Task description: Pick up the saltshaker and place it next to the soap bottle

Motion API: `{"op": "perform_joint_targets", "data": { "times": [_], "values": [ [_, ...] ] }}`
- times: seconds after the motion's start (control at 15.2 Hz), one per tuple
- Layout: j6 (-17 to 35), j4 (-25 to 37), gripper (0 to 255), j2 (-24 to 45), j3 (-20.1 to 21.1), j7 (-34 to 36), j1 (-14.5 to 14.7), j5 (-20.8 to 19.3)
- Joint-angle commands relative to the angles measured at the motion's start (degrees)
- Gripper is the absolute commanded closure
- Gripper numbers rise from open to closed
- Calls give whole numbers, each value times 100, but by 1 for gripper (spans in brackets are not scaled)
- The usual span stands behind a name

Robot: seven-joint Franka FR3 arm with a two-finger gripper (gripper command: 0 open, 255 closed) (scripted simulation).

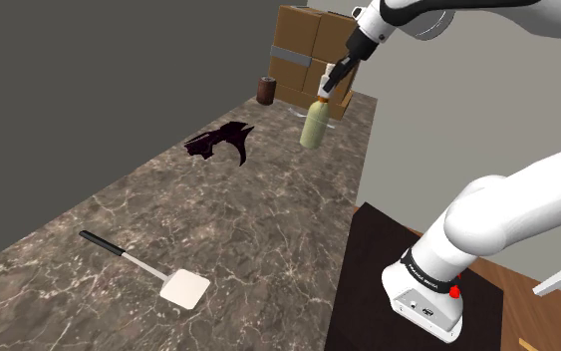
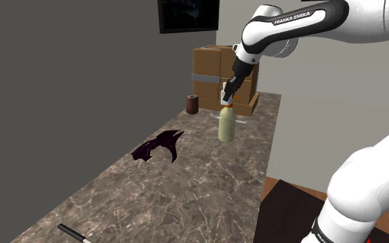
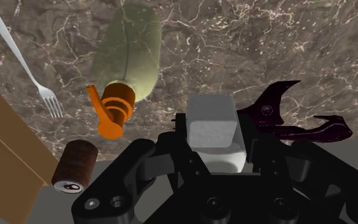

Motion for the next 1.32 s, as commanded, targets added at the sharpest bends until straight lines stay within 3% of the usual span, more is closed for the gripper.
{"op": "perform_joint_targets", "data": {
  "times": [0.0,1.25],
  "values": [
    [168,-160,255,8,-8,-34,2,15],
    [1690,-1279,255,432,-103,-392,106,268]
  ]
}}
